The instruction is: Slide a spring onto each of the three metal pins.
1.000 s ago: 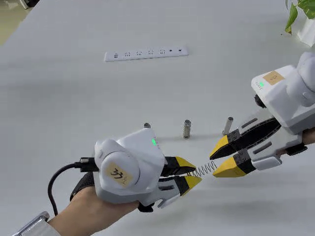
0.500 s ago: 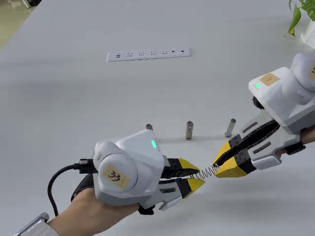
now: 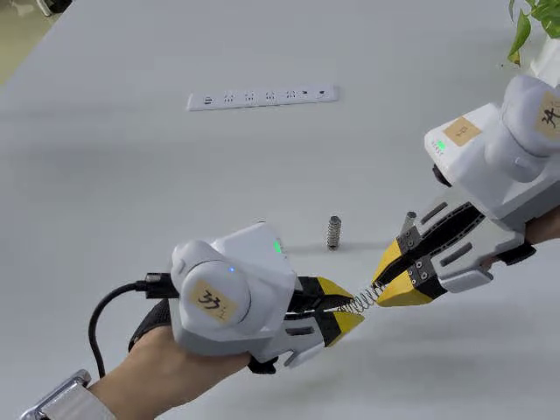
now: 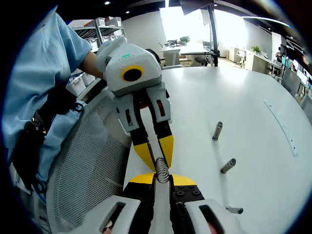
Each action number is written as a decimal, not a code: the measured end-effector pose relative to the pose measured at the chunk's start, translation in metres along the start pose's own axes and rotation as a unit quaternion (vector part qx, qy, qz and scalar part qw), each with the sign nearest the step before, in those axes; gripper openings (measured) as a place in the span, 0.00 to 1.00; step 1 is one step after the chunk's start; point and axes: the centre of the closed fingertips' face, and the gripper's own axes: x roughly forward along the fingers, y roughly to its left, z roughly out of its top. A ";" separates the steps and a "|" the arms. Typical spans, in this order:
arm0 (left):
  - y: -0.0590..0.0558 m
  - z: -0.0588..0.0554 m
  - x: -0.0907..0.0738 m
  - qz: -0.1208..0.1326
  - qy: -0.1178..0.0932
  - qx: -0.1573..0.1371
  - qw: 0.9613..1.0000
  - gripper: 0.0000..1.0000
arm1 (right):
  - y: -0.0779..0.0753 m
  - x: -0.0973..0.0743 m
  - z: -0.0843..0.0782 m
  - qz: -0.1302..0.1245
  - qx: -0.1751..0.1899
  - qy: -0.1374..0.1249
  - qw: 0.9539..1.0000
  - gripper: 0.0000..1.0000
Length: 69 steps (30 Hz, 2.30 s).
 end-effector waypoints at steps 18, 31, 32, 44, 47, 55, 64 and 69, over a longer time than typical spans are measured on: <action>-0.003 0.000 0.004 -0.009 0.005 -0.012 1.000 0.06 | 0.003 0.002 0.009 -0.007 -0.080 0.056 0.995 0.07; -0.003 0.002 0.006 -0.002 -0.005 -0.008 1.000 0.06 | 0.003 -0.002 0.006 -0.009 -0.109 0.078 0.991 0.07; -0.003 0.002 0.006 -0.003 -0.005 -0.009 1.000 0.06 | 0.004 -0.001 0.006 -0.008 -0.114 0.079 0.990 0.07; -0.005 0.003 0.008 -0.005 -0.010 -0.011 1.000 0.06 | 0.007 -0.001 0.009 -0.012 -0.122 0.080 0.989 0.23; -0.004 0.004 0.007 -0.004 -0.011 -0.011 1.000 0.06 | 0.008 0.001 0.009 -0.006 -0.125 0.083 0.989 0.21; -0.005 0.007 0.006 -0.003 -0.022 -0.010 1.000 0.06 | 0.011 0.003 0.009 0.006 -0.124 0.087 0.988 0.14; -0.005 0.011 0.007 -0.004 -0.032 -0.010 0.999 0.06 | 0.010 0.004 0.007 0.014 -0.124 0.095 0.988 0.09; -0.006 0.013 0.007 -0.006 -0.034 -0.011 0.999 0.06 | 0.011 0.004 0.008 0.016 -0.124 0.099 0.987 0.08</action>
